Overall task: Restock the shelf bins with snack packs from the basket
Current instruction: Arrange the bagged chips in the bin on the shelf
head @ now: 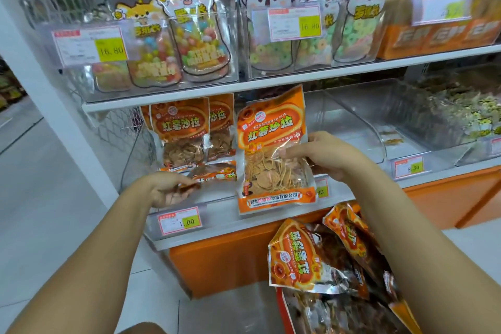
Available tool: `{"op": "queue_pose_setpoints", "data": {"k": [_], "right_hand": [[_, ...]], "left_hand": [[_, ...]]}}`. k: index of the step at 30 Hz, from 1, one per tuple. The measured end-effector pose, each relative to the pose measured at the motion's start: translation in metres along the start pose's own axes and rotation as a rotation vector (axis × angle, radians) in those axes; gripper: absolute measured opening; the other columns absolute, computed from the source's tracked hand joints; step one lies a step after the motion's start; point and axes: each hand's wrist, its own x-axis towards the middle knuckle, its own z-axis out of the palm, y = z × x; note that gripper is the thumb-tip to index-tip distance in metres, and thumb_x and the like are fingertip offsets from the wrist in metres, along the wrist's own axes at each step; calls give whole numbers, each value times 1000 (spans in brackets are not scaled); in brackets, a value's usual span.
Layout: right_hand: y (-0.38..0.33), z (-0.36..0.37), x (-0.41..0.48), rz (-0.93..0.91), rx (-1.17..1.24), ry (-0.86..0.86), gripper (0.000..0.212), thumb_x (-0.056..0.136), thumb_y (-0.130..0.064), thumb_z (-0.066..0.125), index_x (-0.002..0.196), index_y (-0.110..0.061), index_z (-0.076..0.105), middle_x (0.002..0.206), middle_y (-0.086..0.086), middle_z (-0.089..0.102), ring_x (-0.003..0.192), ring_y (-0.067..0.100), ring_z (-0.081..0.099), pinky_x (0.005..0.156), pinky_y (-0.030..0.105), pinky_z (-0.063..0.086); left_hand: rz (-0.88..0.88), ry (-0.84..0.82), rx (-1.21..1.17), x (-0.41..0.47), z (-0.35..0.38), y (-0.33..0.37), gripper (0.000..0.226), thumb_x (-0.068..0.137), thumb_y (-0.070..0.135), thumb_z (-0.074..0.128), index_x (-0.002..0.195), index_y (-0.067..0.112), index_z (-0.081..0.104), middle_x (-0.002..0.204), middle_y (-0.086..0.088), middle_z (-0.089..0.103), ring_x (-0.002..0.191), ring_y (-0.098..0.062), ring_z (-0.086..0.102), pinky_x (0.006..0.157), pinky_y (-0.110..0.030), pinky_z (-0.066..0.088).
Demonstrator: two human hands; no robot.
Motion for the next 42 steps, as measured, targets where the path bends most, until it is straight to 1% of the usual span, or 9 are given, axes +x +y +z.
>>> {"op": "queue_pose_setpoints", "data": {"k": [5,10,16,21,24,27,31,35,42], "right_hand": [[-6,-2,6,-24,9,-82,33,82,-17,71,109,2,66,99,15,73,90,33,70,79,38,56],[-20,12,18,-74,-33,-93,6,84,-11,69,84,-6,66,59,-2,68,46,7,61,41,13,42],[-50,57,58,-156,-289,77,18,87,-16,64,72,-11,56,85,15,67,79,27,64,64,30,49],[-61,104,108,-118,-389,14,16,92,-18,56,92,-4,63,91,14,62,83,27,60,68,32,47],[-53,133,131,-49,-286,-55,19,92,-12,54,105,-1,62,94,9,54,85,21,51,63,26,43],[-40,162,146,-2,-168,-64,21,92,-9,53,72,-13,48,85,6,51,89,24,51,62,22,41],[-19,207,166,-18,97,-12,8,89,-6,57,92,1,60,98,15,63,98,28,59,81,33,48],[-10,227,173,-29,183,-4,24,88,-14,59,110,-4,62,113,14,64,108,29,58,99,42,46],[-13,231,169,-224,-70,75,35,99,-10,40,131,3,43,123,25,54,112,39,51,86,32,40]], "left_hand": [[106,-81,-446,1,5,39,35,100,27,39,82,4,59,77,-19,72,65,-25,72,54,-27,59],[177,-25,-341,25,14,81,77,100,54,6,93,2,62,111,-17,65,102,-28,58,92,-38,44],[357,366,-29,43,5,83,79,101,51,5,73,8,64,116,-17,65,91,-27,59,76,-30,45],[419,335,-245,45,-15,70,83,99,57,6,115,-4,60,113,-15,62,101,-29,59,86,-34,47],[438,332,-338,44,-22,54,54,102,52,14,84,17,52,69,-7,50,59,-17,48,51,-18,43],[442,550,-40,45,-28,45,23,100,16,36,86,11,54,60,-10,54,47,-17,53,46,-22,37],[340,765,422,39,-33,36,33,92,19,50,115,-3,60,116,-28,60,107,-40,58,83,-37,46],[195,671,810,30,-33,29,40,88,35,59,112,2,60,111,-18,63,97,-35,61,75,-32,47],[148,447,739,40,-18,9,26,82,25,71,93,6,57,87,-11,62,80,-27,58,65,-31,48]]}}
